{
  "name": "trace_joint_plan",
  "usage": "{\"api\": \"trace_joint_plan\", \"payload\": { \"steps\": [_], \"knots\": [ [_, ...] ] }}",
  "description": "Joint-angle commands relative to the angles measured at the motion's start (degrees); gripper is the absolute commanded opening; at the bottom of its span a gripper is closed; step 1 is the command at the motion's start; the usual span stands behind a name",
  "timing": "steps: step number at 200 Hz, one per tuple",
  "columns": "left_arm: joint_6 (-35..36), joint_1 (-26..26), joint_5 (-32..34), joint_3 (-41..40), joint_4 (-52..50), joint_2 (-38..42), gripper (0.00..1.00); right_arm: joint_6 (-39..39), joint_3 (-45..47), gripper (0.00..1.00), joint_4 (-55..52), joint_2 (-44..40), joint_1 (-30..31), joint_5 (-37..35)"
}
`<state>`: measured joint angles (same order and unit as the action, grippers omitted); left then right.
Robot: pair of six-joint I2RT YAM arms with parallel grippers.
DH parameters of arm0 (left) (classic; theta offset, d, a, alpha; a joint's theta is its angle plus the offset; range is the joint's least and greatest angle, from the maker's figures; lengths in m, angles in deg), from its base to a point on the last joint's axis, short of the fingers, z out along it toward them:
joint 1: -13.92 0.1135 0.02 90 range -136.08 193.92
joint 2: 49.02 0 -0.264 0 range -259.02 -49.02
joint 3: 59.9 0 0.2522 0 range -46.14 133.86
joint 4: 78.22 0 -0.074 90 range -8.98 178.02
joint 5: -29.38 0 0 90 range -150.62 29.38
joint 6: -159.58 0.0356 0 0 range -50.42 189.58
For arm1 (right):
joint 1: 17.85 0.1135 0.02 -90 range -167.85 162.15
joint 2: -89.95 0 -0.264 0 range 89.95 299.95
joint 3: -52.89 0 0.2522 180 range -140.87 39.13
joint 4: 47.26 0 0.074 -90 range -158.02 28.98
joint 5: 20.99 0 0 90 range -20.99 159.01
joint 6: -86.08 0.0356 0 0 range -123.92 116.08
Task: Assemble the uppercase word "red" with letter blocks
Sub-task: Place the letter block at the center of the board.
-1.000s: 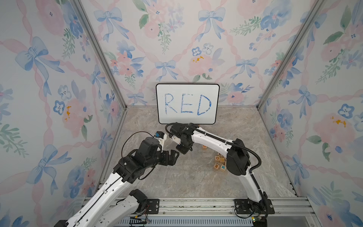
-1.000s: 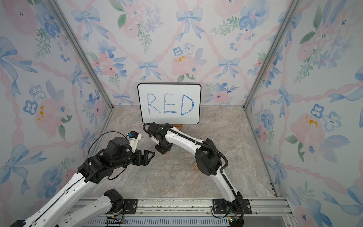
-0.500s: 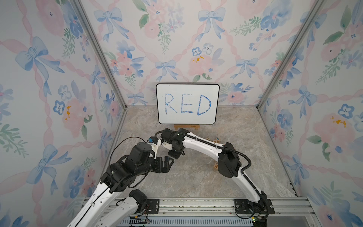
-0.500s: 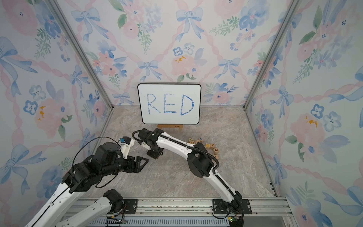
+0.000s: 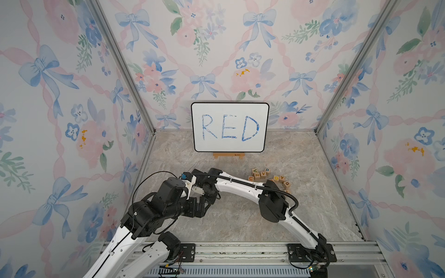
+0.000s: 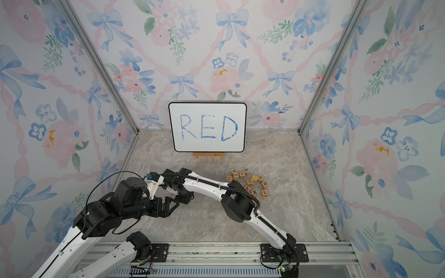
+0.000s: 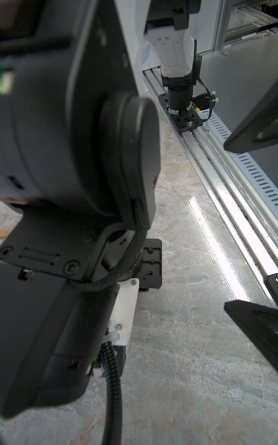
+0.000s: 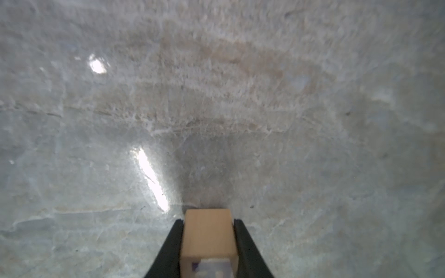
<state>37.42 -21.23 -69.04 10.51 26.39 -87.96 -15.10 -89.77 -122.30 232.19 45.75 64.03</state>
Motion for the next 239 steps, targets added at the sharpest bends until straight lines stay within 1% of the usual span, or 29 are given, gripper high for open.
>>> {"api": "trace_joint_plan", "payload": {
  "steps": [1, 9, 31, 53, 59, 101, 184, 227, 239],
  "knots": [
    [0.9, 0.3, -0.5, 1.3, -1.7, -0.3, 0.98, 0.3, -1.6, 0.26, 0.0, 1.5, -0.1, -1.5],
    [0.9, 0.3, -0.5, 1.1, -1.7, -0.2, 0.98, 0.4, -1.7, 0.32, 0.1, 1.6, -0.1, -1.5],
    [1.0, 0.2, -0.5, 0.8, -1.7, -0.1, 0.98, 0.9, -1.7, 0.57, -0.2, 1.2, -0.3, -1.1],
    [0.8, 0.3, -0.3, 0.6, -1.7, 0.4, 0.98, 1.2, -1.6, 0.70, -0.3, 0.4, -0.5, -0.9],
    [0.7, 0.3, -0.3, 0.6, -1.7, 0.4, 0.98, 1.3, -1.6, 0.73, -0.3, 0.3, -0.6, -0.9],
    [0.7, 0.3, 0.0, 1.2, -1.7, 0.5, 0.98, 3.3, -1.6, 0.74, -0.2, -1.2, -1.8, 0.4],
    [1.0, 0.3, 1.3, 3.6, -1.7, -1.1, 0.98, 10.0, 1.8, 0.76, 4.6, -6.0, -5.5, 8.2],
    [2.1, 0.3, 2.8, 3.9, -1.7, -2.6, 0.98, 13.2, 2.4, 0.81, 6.4, -8.2, -7.0, 11.7],
    [2.3, 0.3, 3.1, 3.8, -1.7, -3.3, 0.98, 14.0, 3.5, 0.87, 7.2, -9.2, -7.7, 12.7]
  ]
}}
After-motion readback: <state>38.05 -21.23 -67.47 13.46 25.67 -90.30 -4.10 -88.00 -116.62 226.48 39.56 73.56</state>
